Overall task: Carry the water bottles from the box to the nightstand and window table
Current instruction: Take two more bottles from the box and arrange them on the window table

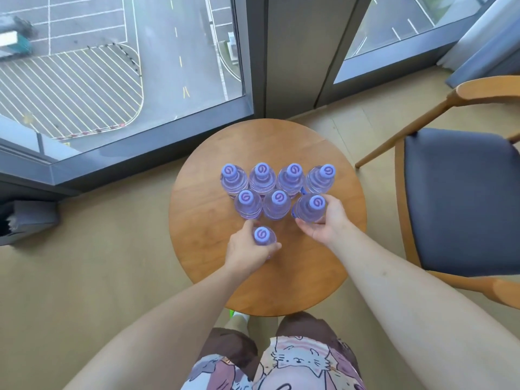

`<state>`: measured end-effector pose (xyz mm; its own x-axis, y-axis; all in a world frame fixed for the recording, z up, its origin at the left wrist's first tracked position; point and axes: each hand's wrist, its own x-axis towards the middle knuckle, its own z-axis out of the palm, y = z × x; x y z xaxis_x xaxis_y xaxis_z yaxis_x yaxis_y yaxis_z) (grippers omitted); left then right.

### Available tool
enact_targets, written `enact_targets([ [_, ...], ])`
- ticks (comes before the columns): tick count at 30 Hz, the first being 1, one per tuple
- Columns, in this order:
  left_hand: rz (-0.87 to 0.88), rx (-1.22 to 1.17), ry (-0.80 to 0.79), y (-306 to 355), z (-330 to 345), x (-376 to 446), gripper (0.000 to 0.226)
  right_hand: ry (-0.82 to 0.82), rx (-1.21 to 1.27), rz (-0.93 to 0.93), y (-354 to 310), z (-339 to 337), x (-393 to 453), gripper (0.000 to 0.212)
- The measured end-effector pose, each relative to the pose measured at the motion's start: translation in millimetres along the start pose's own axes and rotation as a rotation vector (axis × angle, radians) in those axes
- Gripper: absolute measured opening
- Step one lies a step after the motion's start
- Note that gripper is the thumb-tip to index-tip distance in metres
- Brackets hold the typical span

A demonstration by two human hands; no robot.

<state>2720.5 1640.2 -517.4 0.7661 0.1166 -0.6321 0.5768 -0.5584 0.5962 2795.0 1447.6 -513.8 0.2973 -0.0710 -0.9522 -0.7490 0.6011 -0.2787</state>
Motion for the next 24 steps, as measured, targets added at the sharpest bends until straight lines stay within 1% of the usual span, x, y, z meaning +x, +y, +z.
enact_targets([
  [2, 0.085, 0.041, -0.029, 1, -6, -1, 0.068, -0.003, 0.000, 0.030, 3, -3, -1, 0.041],
  [5, 0.270, 0.154, -0.052, -1, -18, -7, 0.057, -0.035, 0.003, 0.070, 10, -7, -2, 0.068],
  [8, 0.370, 0.229, -0.060, -5, -28, -10, 0.042, -0.039, 0.003, 0.076, 17, -8, -7, 0.077],
  [11, 0.406, 0.271, -0.032, 2, -33, -10, 0.029, -0.011, -0.004, 0.036, 21, -7, -13, 0.075],
  [14, 0.409, 0.295, -0.013, 11, -35, -5, 0.025, -0.005, -0.092, -0.056, 19, -5, -19, 0.057],
  [15, 0.408, 0.303, -0.003, 13, -36, -4, 0.024, -0.007, -0.100, -0.069, 19, -6, -20, 0.054],
  [19, 0.396, 0.348, 0.068, 18, -38, 5, 0.023, 0.010, -0.084, -0.092, 22, -11, -19, 0.070],
  [24, 0.372, 0.365, 0.105, 24, -35, 10, 0.028, -0.027, -0.081, -0.085, 26, -14, -23, 0.068],
])
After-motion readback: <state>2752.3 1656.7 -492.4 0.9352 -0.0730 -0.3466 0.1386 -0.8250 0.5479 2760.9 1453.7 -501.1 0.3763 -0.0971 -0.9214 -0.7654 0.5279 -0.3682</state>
